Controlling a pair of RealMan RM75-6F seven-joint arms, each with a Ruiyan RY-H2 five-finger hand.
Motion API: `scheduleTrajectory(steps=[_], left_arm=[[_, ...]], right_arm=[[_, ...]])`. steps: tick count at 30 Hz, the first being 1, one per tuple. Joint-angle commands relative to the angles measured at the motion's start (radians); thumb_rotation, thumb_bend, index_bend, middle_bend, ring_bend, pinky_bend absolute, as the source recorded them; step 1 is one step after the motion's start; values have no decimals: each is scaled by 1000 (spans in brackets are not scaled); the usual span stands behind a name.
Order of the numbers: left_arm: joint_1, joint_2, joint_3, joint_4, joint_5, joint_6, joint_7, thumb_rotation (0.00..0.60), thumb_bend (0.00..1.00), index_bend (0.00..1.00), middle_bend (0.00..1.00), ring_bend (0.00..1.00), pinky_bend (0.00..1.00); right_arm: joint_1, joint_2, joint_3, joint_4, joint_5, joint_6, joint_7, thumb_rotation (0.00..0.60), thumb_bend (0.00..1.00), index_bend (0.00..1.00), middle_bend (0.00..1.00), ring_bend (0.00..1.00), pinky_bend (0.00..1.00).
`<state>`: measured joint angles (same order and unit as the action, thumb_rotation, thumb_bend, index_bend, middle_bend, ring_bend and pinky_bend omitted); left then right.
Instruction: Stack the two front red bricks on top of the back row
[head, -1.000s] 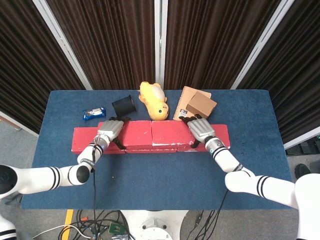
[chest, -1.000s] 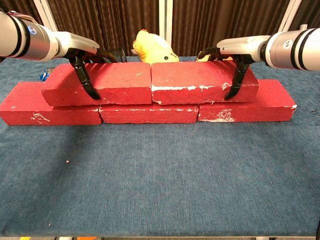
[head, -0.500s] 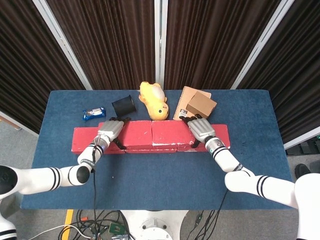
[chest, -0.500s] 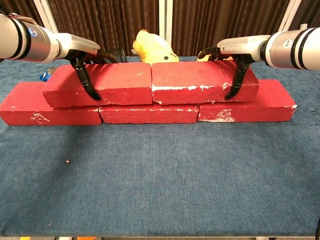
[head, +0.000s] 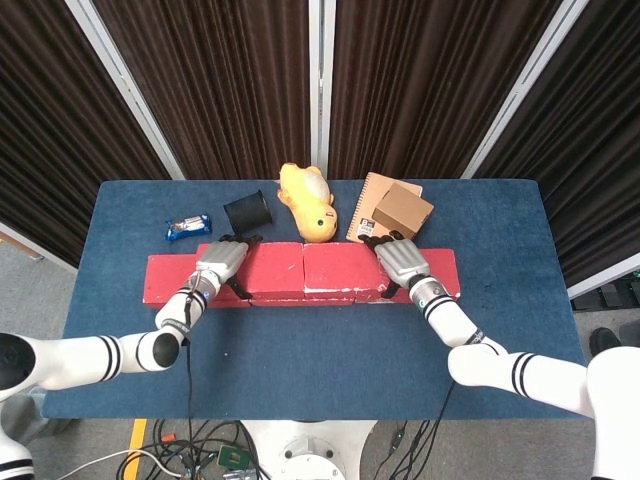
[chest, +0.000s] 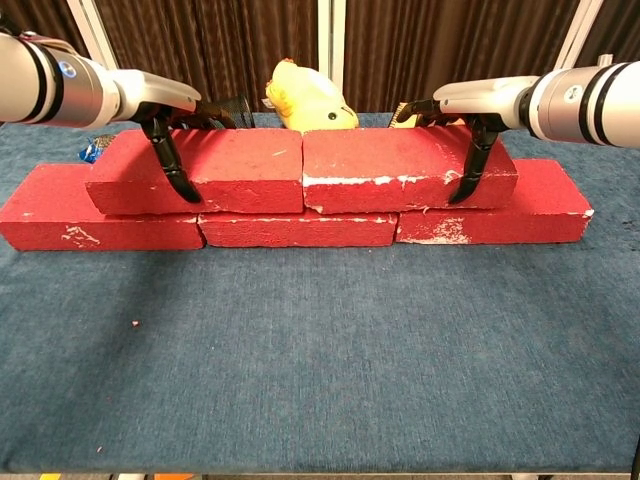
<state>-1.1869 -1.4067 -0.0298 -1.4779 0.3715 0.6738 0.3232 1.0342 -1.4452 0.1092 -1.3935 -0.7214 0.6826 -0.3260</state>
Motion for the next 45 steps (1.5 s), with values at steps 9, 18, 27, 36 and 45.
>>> scheduleTrajectory(steps=[9, 18, 27, 36, 45], left_arm=[[7, 1, -5, -6, 12, -4, -5, 600, 157, 19, 279, 45, 14], [14, -6, -6, 2, 18, -7, -10, 600, 157, 19, 279, 45, 12], [19, -18, -10, 13, 25, -15, -18, 600, 157, 19, 277, 45, 12], [22, -13, -15, 3, 31, -11, -20, 600, 151, 18, 192, 13, 2], [29, -9, -25, -1, 46, -17, -36, 600, 128, 16, 49, 0, 0]], right_arm=[[3, -9, -1, 4, 5, 2, -6, 600, 106, 0, 239, 171, 65], [4, -9, -3, -8, 16, 14, -17, 600, 106, 0, 239, 171, 65], [6, -18, -6, 4, 25, 7, -21, 600, 109, 0, 236, 169, 65], [2, -12, -3, 2, 18, 3, -12, 600, 51, 0, 191, 98, 66], [1, -8, -5, -1, 4, -7, -4, 600, 0, 0, 72, 0, 44]])
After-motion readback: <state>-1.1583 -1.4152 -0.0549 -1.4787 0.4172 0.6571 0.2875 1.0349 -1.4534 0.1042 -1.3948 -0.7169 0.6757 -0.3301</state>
